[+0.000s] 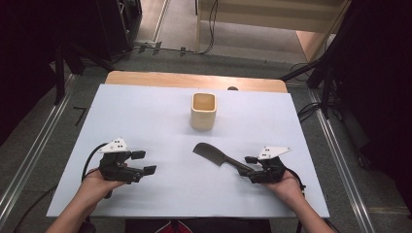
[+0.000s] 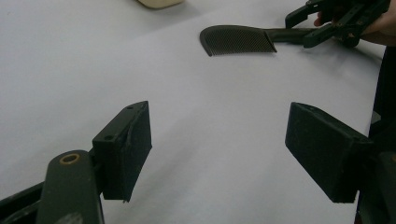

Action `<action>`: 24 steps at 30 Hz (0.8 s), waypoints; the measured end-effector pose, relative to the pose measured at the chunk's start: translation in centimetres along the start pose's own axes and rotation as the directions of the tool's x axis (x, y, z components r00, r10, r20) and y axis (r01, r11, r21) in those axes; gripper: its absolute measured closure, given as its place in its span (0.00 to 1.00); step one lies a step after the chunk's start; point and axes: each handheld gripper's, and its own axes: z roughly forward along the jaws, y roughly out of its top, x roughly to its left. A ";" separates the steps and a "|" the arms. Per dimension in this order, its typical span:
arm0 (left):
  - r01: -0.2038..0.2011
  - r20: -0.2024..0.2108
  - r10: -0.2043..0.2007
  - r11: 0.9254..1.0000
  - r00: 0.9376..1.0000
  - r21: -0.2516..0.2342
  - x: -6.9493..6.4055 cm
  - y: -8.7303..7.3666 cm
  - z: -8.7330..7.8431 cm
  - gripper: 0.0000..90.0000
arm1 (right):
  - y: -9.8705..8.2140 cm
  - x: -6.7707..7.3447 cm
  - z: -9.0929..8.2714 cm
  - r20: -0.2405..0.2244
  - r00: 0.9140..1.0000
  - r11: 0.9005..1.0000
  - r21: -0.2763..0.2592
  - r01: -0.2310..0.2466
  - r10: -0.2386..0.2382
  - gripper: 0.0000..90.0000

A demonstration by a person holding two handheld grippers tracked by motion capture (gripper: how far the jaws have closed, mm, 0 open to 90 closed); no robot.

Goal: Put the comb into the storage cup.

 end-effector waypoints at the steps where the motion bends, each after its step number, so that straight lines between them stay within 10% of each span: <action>1: 0.001 0.001 -0.001 1.000 1.000 -0.001 0.0 0.0 0.0 0.26 | 0.0 0.1 0.0 0.008 1.000 1.000 0.002 -0.003 0.003 0.44; 24: 0.002 -0.002 -0.002 1.000 1.000 0.000 0.0 0.0 0.0 0.26 | 0.0 1.0 0.2 0.082 0.995 0.998 0.011 0.063 -0.064 0.75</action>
